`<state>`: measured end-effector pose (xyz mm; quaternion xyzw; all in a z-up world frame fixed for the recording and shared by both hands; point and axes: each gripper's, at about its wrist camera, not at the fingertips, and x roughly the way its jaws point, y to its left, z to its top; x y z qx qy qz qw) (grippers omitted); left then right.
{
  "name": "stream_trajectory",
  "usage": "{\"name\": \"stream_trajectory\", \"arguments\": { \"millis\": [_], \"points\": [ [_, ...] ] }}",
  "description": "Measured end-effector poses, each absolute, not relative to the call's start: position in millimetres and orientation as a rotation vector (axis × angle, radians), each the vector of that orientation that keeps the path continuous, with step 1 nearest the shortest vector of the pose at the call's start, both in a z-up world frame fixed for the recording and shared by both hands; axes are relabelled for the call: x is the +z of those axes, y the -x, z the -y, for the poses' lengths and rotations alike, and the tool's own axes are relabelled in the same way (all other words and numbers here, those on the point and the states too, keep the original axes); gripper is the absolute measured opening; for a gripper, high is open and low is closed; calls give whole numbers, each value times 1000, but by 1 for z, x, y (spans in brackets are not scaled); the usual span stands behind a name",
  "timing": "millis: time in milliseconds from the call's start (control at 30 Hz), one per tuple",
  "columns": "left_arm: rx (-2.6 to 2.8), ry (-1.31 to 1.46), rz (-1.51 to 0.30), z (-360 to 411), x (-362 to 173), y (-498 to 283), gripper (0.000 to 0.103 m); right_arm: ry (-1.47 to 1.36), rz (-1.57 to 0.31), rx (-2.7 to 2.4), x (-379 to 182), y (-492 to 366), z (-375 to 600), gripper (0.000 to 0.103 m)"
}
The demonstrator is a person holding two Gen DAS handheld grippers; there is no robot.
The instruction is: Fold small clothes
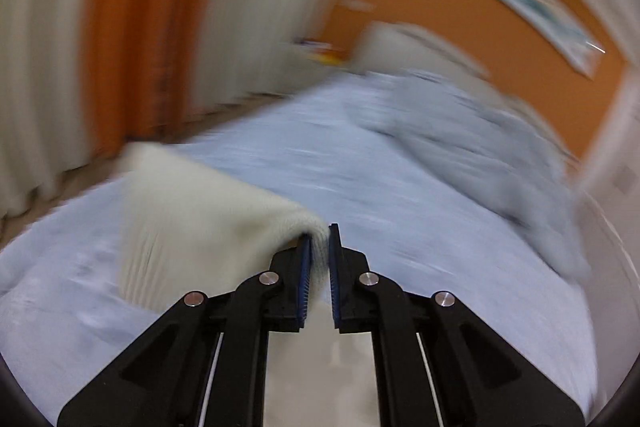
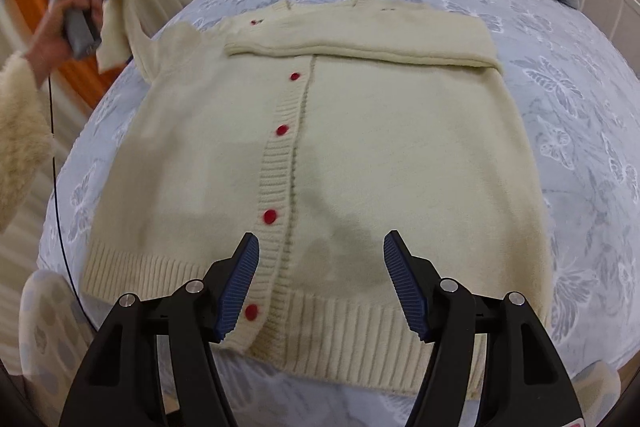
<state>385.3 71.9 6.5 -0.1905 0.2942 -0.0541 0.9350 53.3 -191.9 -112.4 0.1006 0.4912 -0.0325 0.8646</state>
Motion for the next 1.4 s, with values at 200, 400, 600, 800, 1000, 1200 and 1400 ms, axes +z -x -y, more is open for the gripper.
{"name": "stream_trajectory", "arguments": {
  "millis": [200,400,600,800,1000,1200,1400],
  "points": [
    [-404,276,-899,89,-64,-315,30,-246,-980,-121,-104,-36,224,68],
    [-289,411,-996,58,-127,-246,60,-234,-908,-154,-94,-32,262,71],
    [-63,560,-995,-36,-142,-240,62,-43,-851,-30,-86,-116,239,71],
    [-36,808,-1016,-75,-152,-284,62,224,-777,97,-91,-218,161,71],
    [-10,1012,-1051,-73,-178,-311,62,298,-874,101,-136,-300,119,67],
    [61,988,-1025,-76,-176,-322,35,-57,-805,115,-91,-316,169,8],
    [58,918,-1016,-75,-181,-322,35,-494,-824,-80,-111,-269,304,21]
  ]
}}
